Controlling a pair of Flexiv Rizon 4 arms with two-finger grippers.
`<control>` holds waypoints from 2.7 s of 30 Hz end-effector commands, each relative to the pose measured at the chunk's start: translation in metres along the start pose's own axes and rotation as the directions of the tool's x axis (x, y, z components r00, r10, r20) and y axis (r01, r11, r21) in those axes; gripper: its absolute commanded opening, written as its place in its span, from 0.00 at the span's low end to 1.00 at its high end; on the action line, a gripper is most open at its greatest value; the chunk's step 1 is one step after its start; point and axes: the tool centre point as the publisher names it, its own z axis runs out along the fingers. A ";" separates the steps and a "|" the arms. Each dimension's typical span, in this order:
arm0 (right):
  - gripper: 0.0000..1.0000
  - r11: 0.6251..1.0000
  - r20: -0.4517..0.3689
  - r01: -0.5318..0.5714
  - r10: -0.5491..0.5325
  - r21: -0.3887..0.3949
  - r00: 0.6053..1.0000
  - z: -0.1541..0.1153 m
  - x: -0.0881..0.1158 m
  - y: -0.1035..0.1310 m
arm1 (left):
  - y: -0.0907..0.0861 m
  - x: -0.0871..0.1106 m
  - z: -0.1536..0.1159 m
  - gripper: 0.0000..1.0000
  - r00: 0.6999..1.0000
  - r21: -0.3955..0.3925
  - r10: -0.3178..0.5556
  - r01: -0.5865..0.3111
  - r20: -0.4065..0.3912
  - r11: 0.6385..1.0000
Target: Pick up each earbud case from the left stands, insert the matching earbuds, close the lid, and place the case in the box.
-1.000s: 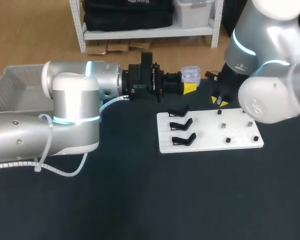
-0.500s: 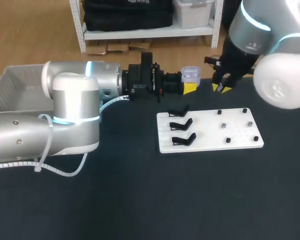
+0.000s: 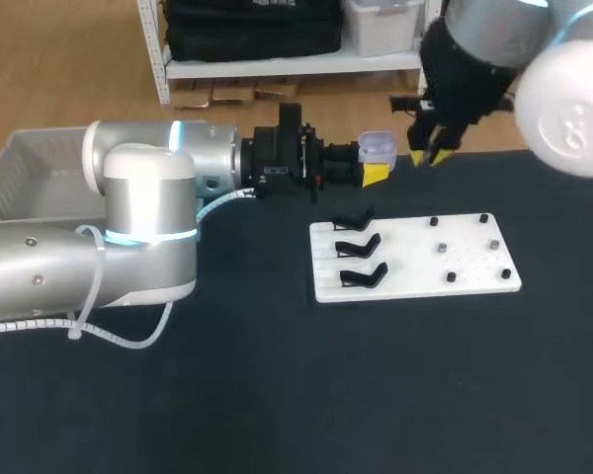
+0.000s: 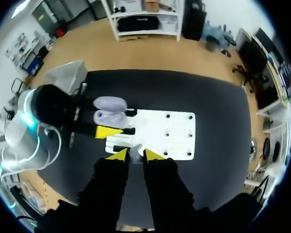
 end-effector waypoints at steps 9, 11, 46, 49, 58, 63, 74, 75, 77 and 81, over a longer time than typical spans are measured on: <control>0.00 0.988 -0.044 0.134 -0.138 -0.083 0.989 -0.006 -0.018 0.049 | 0.000 0.001 0.000 0.00 1.000 -0.003 0.004 -0.004 0.006 1.000; 0.00 0.984 -0.047 0.157 -0.161 -0.089 0.986 -0.003 -0.020 0.055 | 0.000 0.001 0.000 0.00 1.000 -0.003 0.004 -0.004 0.006 1.000; 0.00 0.929 -0.067 0.360 -0.365 -0.084 0.929 0.011 -0.025 0.055 | 0.000 0.001 0.000 0.00 1.000 -0.003 0.004 -0.004 0.006 1.000; 0.00 0.929 -0.075 0.362 -0.368 -0.077 0.927 0.015 -0.025 0.051 | 0.000 0.001 0.000 0.00 1.000 -0.003 0.004 -0.004 0.006 1.000; 0.00 0.939 -0.049 0.339 -0.341 -0.055 0.939 0.023 -0.034 0.041 | 0.000 0.001 0.000 0.00 1.000 -0.003 0.004 -0.004 0.006 1.000; 0.00 0.932 -0.056 0.359 -0.361 -0.044 0.931 0.023 -0.035 0.040 | 0.000 0.001 0.000 0.00 1.000 -0.003 0.004 -0.004 0.006 1.000; 0.00 0.929 -0.067 0.370 -0.371 -0.032 0.926 0.027 -0.037 0.042 | 0.000 0.001 0.000 0.00 1.000 -0.003 0.004 -0.004 0.006 1.000; 0.00 0.928 -0.067 0.371 -0.372 -0.032 0.926 0.027 -0.037 0.042 | 0.000 0.001 0.000 0.00 1.000 -0.003 0.004 -0.004 0.006 1.000; 0.00 0.928 -0.067 0.371 -0.372 -0.034 0.926 0.027 -0.038 0.043 | 0.000 0.001 0.000 0.00 1.000 -0.003 0.004 -0.004 0.006 1.000; 0.00 0.927 -0.069 0.373 -0.374 -0.036 0.925 0.029 -0.039 0.043 | 0.000 0.001 0.000 0.00 1.000 -0.003 0.004 -0.004 0.006 1.000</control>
